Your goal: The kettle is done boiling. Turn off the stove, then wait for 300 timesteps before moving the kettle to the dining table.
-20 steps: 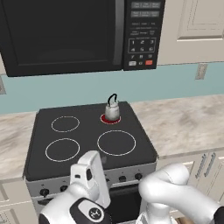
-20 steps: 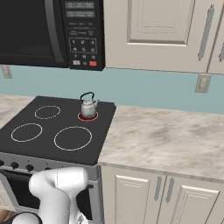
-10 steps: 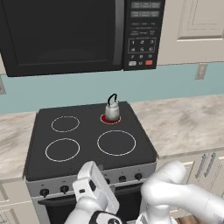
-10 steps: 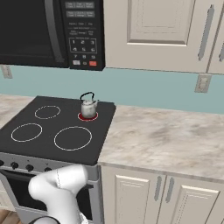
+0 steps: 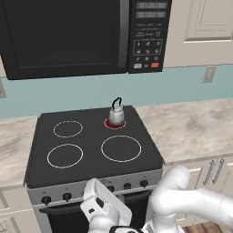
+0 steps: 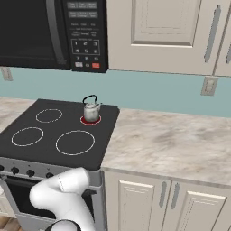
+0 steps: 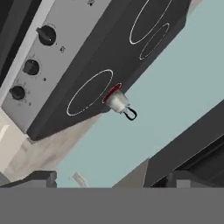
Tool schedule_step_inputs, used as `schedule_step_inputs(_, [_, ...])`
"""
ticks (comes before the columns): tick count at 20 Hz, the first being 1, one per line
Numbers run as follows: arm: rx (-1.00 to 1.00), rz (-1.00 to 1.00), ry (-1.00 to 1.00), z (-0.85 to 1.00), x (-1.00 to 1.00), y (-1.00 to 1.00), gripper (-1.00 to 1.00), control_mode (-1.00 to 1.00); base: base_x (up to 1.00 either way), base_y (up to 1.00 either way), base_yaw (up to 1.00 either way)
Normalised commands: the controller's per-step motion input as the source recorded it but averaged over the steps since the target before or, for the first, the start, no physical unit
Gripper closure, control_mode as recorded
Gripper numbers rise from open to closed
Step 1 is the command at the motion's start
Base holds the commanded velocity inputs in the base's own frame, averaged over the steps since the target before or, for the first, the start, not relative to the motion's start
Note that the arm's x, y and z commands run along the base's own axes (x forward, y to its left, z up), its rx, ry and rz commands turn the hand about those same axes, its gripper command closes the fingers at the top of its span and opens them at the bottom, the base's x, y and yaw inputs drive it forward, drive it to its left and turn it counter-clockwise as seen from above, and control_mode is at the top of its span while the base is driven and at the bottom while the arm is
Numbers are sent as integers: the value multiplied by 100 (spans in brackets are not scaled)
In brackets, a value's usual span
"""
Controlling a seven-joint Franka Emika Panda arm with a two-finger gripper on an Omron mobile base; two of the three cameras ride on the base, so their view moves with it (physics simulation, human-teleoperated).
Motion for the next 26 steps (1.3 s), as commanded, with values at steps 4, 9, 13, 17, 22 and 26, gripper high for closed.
schedule_step_inputs(4, [-14,7,1,-42,10,-1,-100,-100,0,0,0])
schedule_step_inputs(9, [-15,9,1,-48,3,0,-100,-100,0,0,0])
schedule_step_inputs(13, [-16,8,0,-37,0,0,-100,-100,0,0,0])
schedule_step_inputs(17, [-12,5,0,-24,16,0,-100,-100,0,0,0])
schedule_step_inputs(22, [-10,2,0,-15,29,0,-100,-100,0,0,0])
schedule_step_inputs(26, [-8,3,0,-9,12,13,-100,-100,0,0,0])
